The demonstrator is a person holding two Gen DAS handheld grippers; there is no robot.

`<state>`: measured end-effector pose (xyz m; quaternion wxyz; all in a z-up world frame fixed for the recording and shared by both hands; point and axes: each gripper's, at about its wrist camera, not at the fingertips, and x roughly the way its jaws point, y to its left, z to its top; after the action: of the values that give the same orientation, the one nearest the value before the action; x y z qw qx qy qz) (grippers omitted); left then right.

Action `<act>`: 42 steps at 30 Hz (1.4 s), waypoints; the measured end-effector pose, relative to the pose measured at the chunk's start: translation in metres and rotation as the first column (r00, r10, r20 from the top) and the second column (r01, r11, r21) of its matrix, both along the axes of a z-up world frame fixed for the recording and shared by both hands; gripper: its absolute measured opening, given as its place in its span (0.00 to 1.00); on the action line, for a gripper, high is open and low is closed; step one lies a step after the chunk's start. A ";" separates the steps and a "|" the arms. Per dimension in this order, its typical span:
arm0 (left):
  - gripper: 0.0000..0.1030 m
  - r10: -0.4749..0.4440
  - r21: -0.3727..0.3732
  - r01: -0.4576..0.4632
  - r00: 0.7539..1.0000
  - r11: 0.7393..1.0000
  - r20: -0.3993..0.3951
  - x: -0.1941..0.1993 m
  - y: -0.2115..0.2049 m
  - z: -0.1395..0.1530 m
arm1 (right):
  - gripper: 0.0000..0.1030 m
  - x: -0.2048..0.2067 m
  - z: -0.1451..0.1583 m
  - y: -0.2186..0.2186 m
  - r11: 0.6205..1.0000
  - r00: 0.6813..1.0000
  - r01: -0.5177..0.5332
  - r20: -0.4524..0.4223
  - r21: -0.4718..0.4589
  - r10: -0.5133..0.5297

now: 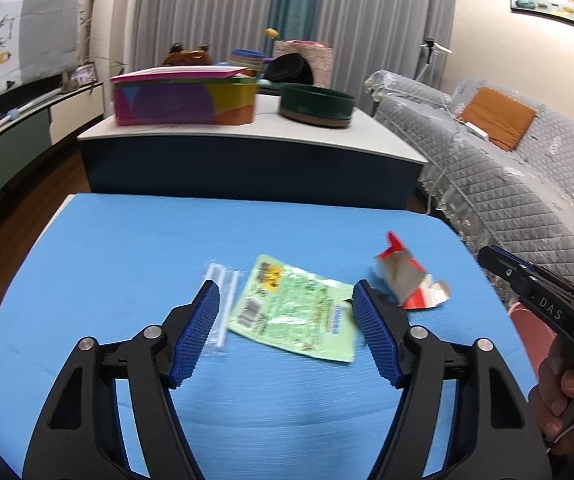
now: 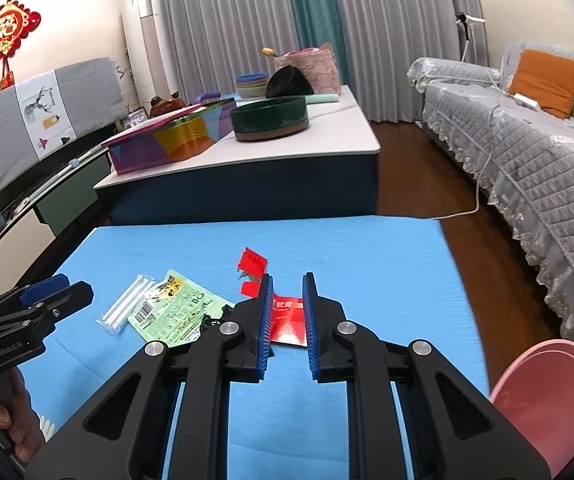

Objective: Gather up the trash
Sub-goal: 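Move both open tools back over the table toward the remaining trash, then grasp the clear straw pack with the left tool while the right tool grasps the red paper scrap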

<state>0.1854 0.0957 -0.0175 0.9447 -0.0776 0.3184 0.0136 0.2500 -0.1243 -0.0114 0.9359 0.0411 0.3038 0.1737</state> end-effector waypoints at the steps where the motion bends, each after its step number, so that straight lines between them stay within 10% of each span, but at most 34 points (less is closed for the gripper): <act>1: 0.60 0.010 0.002 -0.010 1.000 1.000 -0.006 0.000 0.004 -0.002 | 0.16 0.002 -0.002 0.002 1.000 1.000 -0.002 -0.005 0.001 0.002; 11: 0.54 0.162 -0.027 -0.166 0.979 0.986 -0.123 0.014 0.051 -0.038 | 0.34 0.015 -0.024 0.032 0.996 0.995 -0.083 -0.058 -0.022 0.081; 30: 0.53 0.193 -0.045 -0.213 0.944 0.976 -0.267 0.041 0.053 -0.076 | 0.22 0.035 -0.042 0.042 0.994 0.988 -0.096 -0.123 -0.042 0.091; 42: 0.08 0.169 -0.027 -0.183 0.945 0.983 -0.279 0.041 0.046 -0.075 | 0.05 0.031 -0.039 0.036 0.995 0.990 -0.092 -0.114 -0.048 0.086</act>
<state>0.2262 0.1417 -0.0920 0.8839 -0.1279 0.4387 0.1001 0.2815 -0.0885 -0.0505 0.9095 0.0123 0.3617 0.2046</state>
